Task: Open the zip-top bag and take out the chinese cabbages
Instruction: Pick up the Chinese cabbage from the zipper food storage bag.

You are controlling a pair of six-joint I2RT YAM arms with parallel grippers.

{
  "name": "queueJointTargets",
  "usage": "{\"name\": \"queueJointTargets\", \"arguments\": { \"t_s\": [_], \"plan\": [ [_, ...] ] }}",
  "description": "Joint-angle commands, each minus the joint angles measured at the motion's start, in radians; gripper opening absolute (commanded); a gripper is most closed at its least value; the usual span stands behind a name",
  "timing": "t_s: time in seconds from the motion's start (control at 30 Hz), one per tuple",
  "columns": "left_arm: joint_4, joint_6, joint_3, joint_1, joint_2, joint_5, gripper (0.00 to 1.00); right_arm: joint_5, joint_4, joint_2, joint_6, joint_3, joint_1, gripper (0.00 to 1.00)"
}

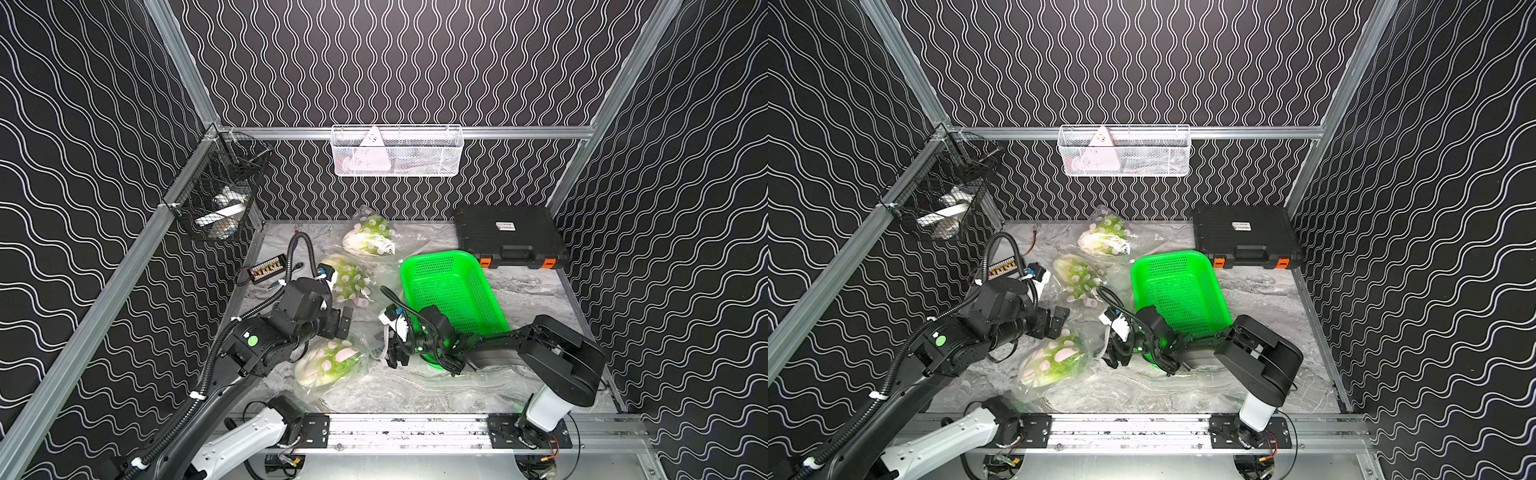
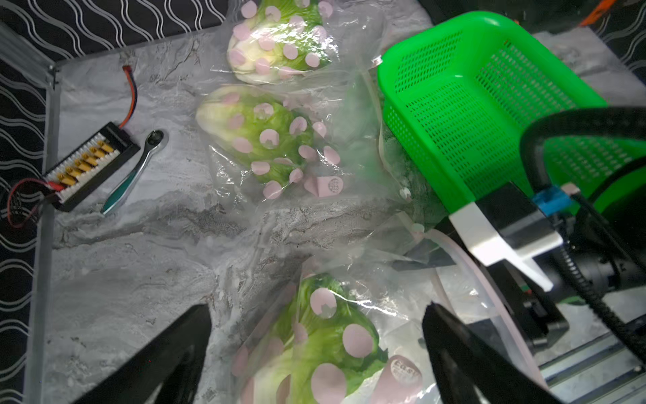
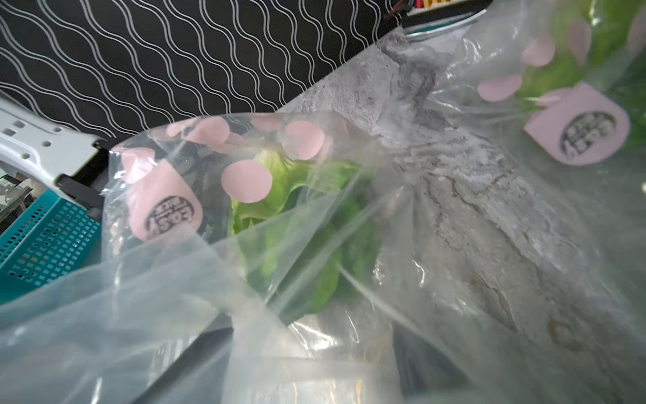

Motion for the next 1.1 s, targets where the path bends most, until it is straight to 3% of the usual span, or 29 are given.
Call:
{"name": "queueJointTargets", "arguments": {
  "t_s": [0.0, 0.1, 0.17, 0.37, 0.43, 0.53, 0.67, 0.73, 0.9, 1.07],
  "plan": [
    [-0.056, -0.150, 0.032, 0.036, 0.049, 0.034, 0.99, -0.072, 0.244, 0.028, -0.031, -0.033, 0.002, 0.73],
    [-0.093, -0.206, 0.020, 0.101, 0.105, 0.081, 0.99, -0.094, 0.407, 0.068, 0.006, -0.067, 0.002, 0.73],
    [-0.084, -0.235, -0.022, 0.179, 0.119, 0.142, 1.00, -0.113, 0.411, 0.082, 0.005, -0.059, 0.002, 0.73],
    [0.075, -0.304, -0.290, 0.571, 0.131, 0.496, 0.99, -0.165, 0.413, 0.113, 0.025, -0.033, 0.003, 0.74],
    [0.146, -0.328, -0.368, 0.658, 0.148, 0.596, 0.97, -0.178, 0.445, 0.125, 0.022, -0.036, 0.009, 0.77],
    [0.208, -0.355, -0.417, 0.681, 0.180, 0.641, 0.89, -0.158, 0.351, 0.128, -0.011, -0.006, 0.018, 0.78],
    [0.251, -0.379, -0.445, 0.682, 0.198, 0.650, 0.81, -0.048, 0.016, 0.092, -0.187, 0.082, 0.048, 0.76],
    [0.271, -0.379, -0.456, 0.686, 0.204, 0.649, 0.77, 0.001, -0.061, 0.086, -0.233, 0.106, 0.050, 0.74],
    [0.327, -0.387, -0.483, 0.692, 0.240, 0.680, 0.68, 0.106, -0.130, 0.093, -0.268, 0.141, 0.040, 0.68],
    [0.359, -0.388, -0.492, 0.695, 0.251, 0.681, 0.67, 0.142, -0.090, 0.130, -0.196, 0.176, -0.002, 0.53]
  ]
}}
